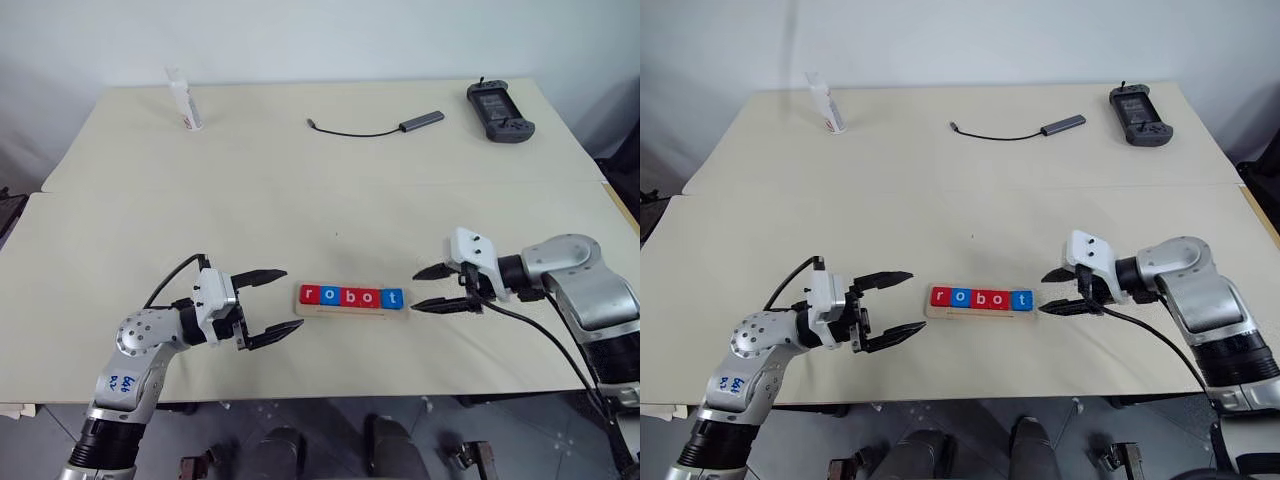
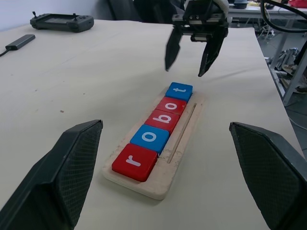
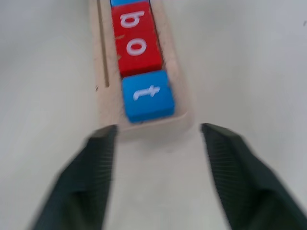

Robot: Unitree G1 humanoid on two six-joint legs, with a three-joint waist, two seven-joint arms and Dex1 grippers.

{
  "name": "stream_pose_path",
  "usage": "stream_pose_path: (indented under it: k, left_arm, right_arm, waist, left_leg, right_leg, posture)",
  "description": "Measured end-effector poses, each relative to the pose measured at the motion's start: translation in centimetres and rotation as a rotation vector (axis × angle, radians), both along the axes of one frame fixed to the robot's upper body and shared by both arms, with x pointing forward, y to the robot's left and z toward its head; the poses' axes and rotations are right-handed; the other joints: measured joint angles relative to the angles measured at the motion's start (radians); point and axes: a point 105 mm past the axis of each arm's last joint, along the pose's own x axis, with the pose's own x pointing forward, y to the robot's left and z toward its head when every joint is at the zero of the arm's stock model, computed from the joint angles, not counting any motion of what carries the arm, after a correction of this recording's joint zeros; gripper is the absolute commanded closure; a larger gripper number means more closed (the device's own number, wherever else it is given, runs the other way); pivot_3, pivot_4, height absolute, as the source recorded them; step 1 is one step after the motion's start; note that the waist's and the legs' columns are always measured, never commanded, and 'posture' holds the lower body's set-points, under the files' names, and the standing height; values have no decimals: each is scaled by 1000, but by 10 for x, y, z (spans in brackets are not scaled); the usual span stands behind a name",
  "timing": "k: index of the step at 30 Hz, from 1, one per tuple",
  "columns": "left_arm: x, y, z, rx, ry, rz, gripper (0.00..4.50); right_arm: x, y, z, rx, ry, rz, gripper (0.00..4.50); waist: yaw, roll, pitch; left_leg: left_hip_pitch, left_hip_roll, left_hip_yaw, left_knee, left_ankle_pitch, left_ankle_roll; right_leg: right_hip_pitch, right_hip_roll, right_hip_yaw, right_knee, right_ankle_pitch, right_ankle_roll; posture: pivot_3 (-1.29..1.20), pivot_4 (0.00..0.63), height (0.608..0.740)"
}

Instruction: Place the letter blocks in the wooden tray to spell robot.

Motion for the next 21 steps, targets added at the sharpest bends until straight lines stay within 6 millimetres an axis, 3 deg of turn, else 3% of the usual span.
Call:
stream_pose_path:
  k: [5,12,21]
  left_arm:
    - [1,-1,2,1,-12,-8,0]
    - [2,-1,3,2,-15,-6,0]
    - [2,1,3,9,-16,-1,0]
  right_arm:
    - [0,0,-1,-2,-3,-7,4463]
    - [2,16,-12,10,-2,10,4463]
    - [6,25,-11,11,-27,42,4463]
  waist:
    - [-2,0,0]
    - [-1,0,0]
    - [-2,0,0]
  left_leg:
    - [0,0,0,0,0,0]
    - [0,0,0,0,0,0]
    - [0,0,0,0,0,0]
  right_leg:
    - [0,0,0,0,0,0]
    - [0,0,0,0,0,0]
    - [0,0,0,0,0,0]
  posture:
    - [0,150,740]
    - [0,150,740]
    - [0,150,740]
